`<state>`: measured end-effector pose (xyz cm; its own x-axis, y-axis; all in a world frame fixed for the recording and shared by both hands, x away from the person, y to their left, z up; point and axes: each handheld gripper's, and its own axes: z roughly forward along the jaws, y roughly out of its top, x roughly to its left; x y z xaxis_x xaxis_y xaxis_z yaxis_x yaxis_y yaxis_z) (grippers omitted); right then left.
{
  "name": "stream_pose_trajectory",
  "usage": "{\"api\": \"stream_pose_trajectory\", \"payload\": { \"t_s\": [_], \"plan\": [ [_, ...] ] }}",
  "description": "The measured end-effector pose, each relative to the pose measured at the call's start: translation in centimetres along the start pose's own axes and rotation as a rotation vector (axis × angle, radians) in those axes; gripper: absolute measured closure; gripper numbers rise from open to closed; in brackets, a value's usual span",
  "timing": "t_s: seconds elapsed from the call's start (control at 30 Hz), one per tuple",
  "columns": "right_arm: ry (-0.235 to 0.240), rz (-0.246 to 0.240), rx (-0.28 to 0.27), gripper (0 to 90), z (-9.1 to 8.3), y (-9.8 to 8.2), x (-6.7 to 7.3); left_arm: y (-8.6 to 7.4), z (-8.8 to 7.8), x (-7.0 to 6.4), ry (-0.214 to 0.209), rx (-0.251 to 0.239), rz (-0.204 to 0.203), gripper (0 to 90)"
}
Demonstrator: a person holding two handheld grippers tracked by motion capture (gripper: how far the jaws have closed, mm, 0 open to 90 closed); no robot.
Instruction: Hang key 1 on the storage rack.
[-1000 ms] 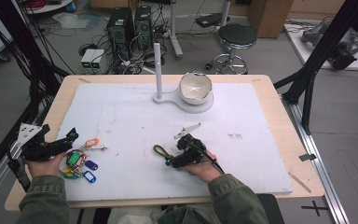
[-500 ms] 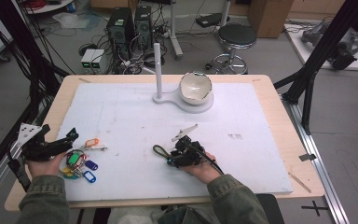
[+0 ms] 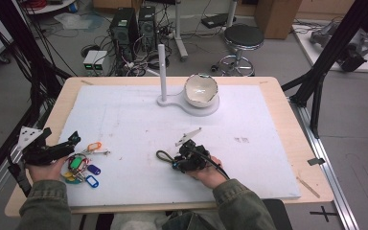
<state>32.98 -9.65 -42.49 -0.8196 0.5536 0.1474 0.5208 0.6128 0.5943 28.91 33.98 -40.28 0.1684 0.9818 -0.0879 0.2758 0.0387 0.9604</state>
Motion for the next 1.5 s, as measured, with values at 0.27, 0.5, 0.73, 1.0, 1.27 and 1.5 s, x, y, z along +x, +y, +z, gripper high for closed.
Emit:
{"api": "stream_pose_trajectory", "payload": {
  "t_s": [0.27,0.5,0.73,1.0,1.27,1.5],
  "plan": [
    [0.026,0.023,-0.029,74.9,-0.5,0.1,-0.3,0.0,0.0,0.0,0.0,-0.001,0.0,1.7],
    [0.052,0.047,-0.045,74.9,-1.0,0.2,-0.6,0.0,0.0,0.0,0.001,-0.001,0.0,1.7],
    [0.074,0.113,-0.074,74.8,-1.8,0.3,-1.3,0.0,-0.1,0.0,0.001,-0.001,-0.001,1.7],
    [0.096,0.175,-0.121,74.8,-2.8,0.3,-2.3,0.0,-0.1,0.0,0.0,-0.003,0.0,1.7],
    [0.096,0.212,-0.169,74.8,-4.4,0.9,-3.2,0.0,-0.1,0.0,0.0,-0.004,-0.001,1.7],
    [0.09,0.247,-0.205,74.8,-5.6,1.4,-4.2,0.0,-0.1,-0.1,-0.003,-0.003,0.001,1.7]
  ]
}}
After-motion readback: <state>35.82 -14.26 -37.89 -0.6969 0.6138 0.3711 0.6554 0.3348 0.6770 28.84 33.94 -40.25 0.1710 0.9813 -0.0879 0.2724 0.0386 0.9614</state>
